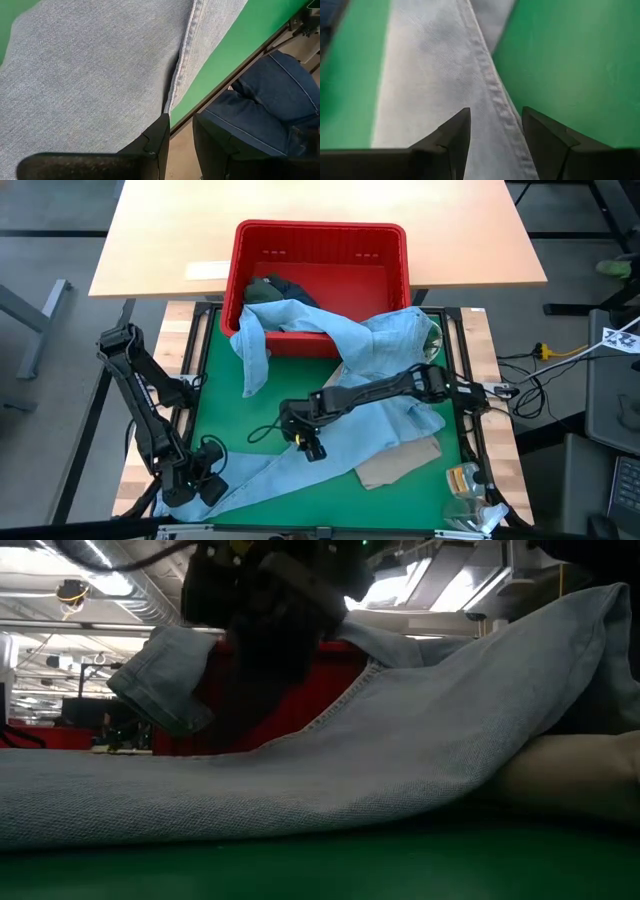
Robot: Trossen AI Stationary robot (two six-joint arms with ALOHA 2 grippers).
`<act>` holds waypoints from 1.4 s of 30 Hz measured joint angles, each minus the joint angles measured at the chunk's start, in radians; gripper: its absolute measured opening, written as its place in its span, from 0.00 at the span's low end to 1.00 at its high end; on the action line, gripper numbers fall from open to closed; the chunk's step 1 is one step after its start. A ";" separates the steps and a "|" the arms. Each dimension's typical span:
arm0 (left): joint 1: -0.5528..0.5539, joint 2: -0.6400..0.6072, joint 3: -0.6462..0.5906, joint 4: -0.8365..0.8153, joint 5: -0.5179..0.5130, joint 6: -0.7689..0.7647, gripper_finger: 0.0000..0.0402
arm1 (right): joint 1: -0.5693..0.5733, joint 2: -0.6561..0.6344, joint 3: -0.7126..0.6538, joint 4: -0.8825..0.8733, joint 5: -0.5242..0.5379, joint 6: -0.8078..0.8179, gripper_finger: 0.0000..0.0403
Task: Fold Laundry from Bin
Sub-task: Fold the light blue jeans
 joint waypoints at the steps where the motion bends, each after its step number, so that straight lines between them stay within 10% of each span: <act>1: 0.000 0.000 0.000 -0.001 0.000 0.000 0.20 | -0.002 0.008 0.000 0.002 0.001 0.000 0.44; 17: 0.000 0.000 0.000 -0.001 0.000 0.000 0.20 | -0.004 0.028 0.000 -0.015 -0.012 -0.004 0.44; 26: 0.000 0.000 0.000 -0.001 0.000 0.000 0.20 | -0.004 0.028 0.000 -0.018 -0.018 -0.011 0.05; 42: -0.001 0.000 0.000 0.031 0.000 0.115 0.20 | -0.003 0.019 0.326 -0.369 0.186 0.005 0.02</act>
